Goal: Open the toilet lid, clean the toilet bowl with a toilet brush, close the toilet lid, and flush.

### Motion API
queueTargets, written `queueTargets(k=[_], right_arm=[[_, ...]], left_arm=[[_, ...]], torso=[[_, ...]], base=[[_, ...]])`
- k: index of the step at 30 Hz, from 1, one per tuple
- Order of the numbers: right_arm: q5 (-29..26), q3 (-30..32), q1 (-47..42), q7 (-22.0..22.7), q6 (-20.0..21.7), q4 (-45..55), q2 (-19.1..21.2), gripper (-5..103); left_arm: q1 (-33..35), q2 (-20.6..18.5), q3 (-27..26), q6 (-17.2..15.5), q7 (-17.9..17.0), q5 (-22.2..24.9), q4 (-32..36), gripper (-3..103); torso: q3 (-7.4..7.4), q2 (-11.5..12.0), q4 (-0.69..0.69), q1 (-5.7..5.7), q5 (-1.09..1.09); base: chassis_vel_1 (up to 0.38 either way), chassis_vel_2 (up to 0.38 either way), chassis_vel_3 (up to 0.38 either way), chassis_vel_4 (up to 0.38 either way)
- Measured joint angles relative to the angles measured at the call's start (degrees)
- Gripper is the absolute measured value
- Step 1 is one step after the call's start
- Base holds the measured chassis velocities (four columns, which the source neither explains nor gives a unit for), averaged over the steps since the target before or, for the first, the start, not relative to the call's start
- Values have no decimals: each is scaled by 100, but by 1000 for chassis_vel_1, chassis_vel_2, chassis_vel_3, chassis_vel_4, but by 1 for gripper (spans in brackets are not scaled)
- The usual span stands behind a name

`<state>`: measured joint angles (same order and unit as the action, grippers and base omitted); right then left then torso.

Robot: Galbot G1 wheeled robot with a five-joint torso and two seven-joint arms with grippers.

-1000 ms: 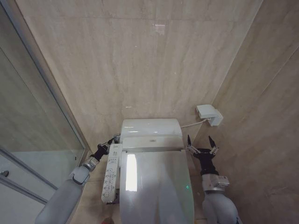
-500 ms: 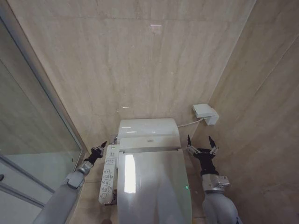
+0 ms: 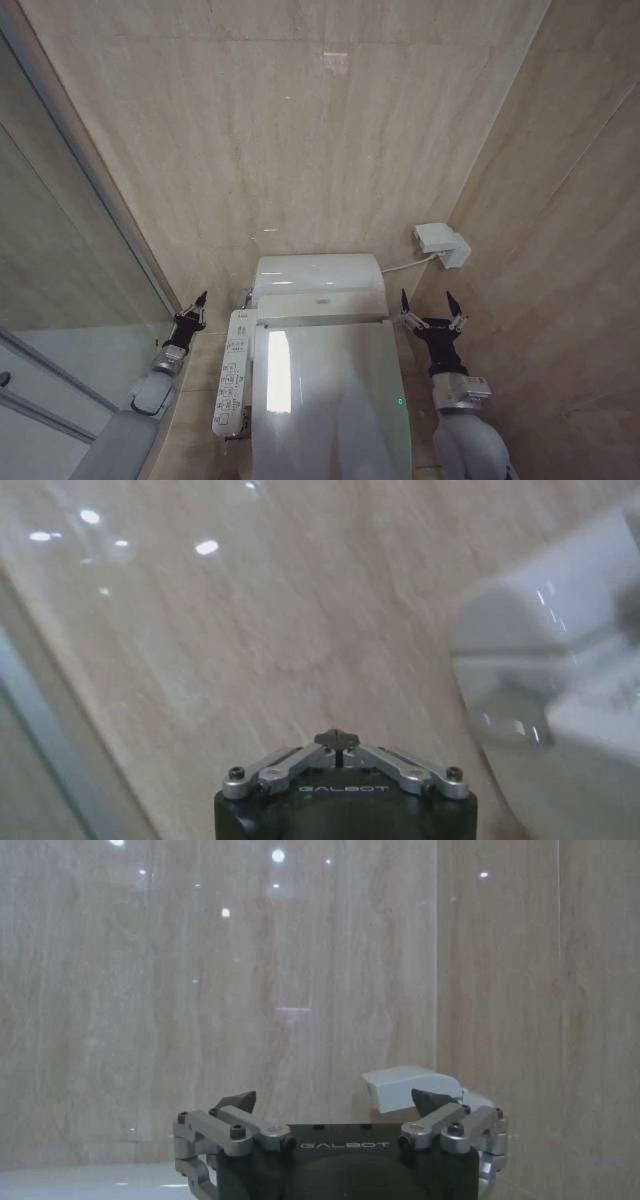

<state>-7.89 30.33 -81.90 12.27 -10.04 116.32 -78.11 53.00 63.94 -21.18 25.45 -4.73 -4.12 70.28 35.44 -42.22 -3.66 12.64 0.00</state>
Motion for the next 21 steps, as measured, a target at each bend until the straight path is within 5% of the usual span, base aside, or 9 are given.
queueTargets(k=[8, 21], right_arm=[[0, 0, 0, 0, 0, 0, 0, 100], [0, 0, 0, 0, 0, 0, 0, 100]], left_arm=[[730, 41, -188, -397, -355, 559, 1335, 0], [1844, 238, -827, -639, -621, 804, 2518, 0]], torso=[[0, 0, 1, 0, 0], [0, 1, 0, 0, 0]], base=[[0, 0, 0, 0], [0, 0, 0, 0]])
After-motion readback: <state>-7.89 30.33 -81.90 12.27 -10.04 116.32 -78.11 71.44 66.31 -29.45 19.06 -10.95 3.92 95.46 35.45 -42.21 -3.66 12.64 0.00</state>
